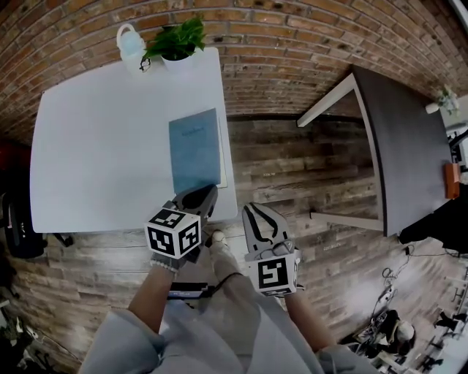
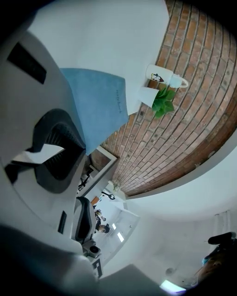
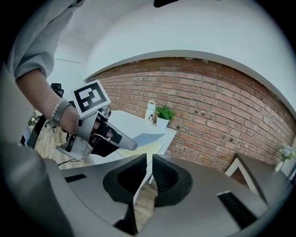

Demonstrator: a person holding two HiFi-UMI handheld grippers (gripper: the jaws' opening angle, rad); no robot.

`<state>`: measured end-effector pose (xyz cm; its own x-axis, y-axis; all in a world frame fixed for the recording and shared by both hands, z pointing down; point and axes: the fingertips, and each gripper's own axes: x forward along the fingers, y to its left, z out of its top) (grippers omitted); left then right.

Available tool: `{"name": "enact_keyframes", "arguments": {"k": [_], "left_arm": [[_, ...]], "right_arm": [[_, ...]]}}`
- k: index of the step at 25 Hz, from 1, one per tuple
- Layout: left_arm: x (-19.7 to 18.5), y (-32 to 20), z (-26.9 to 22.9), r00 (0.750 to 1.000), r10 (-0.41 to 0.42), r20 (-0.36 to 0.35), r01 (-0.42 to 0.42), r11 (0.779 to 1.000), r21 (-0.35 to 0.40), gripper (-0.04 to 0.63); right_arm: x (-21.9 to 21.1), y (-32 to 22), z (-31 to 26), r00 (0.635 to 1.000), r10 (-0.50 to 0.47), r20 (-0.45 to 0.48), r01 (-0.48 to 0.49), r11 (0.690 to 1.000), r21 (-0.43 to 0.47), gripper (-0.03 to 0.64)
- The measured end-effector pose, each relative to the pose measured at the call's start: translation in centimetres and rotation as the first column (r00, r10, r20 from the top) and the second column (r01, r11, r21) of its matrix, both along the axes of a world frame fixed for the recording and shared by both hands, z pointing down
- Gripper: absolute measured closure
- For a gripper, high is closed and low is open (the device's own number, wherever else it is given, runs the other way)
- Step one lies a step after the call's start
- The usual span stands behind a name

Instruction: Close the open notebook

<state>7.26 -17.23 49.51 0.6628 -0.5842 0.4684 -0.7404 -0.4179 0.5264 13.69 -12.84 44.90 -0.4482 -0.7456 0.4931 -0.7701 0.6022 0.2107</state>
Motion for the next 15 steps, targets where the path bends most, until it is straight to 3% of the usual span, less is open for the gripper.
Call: {"name": "enact_keyframes", "arguments": {"k": [5, 10, 15], "left_arm": [[1.0, -0.4, 2.3, 0.999, 0.033, 0.031, -0.031, 0.998, -0.055, 0.577], [1.6, -1.6, 4.0, 0.99, 0.072, 0.117, -0.068, 0.997, -0.042, 0.577], [1.9, -2.7, 5.1, 0.982, 0.097, 0.161, -0.092, 0.995, -0.039, 0.577]], "right_arm": [[1.1, -0.1, 0.5, 1.0, 0.026, -0.006, -0.026, 1.0, -0.006, 0.554], [2.0, -0.2, 0.6, 0.999, 0.031, -0.028, -0.031, 1.0, -0.006, 0.553], [1.9, 0.1, 1.0, 0.998, 0.057, -0.011, -0.057, 0.998, -0.022, 0.553]]}}
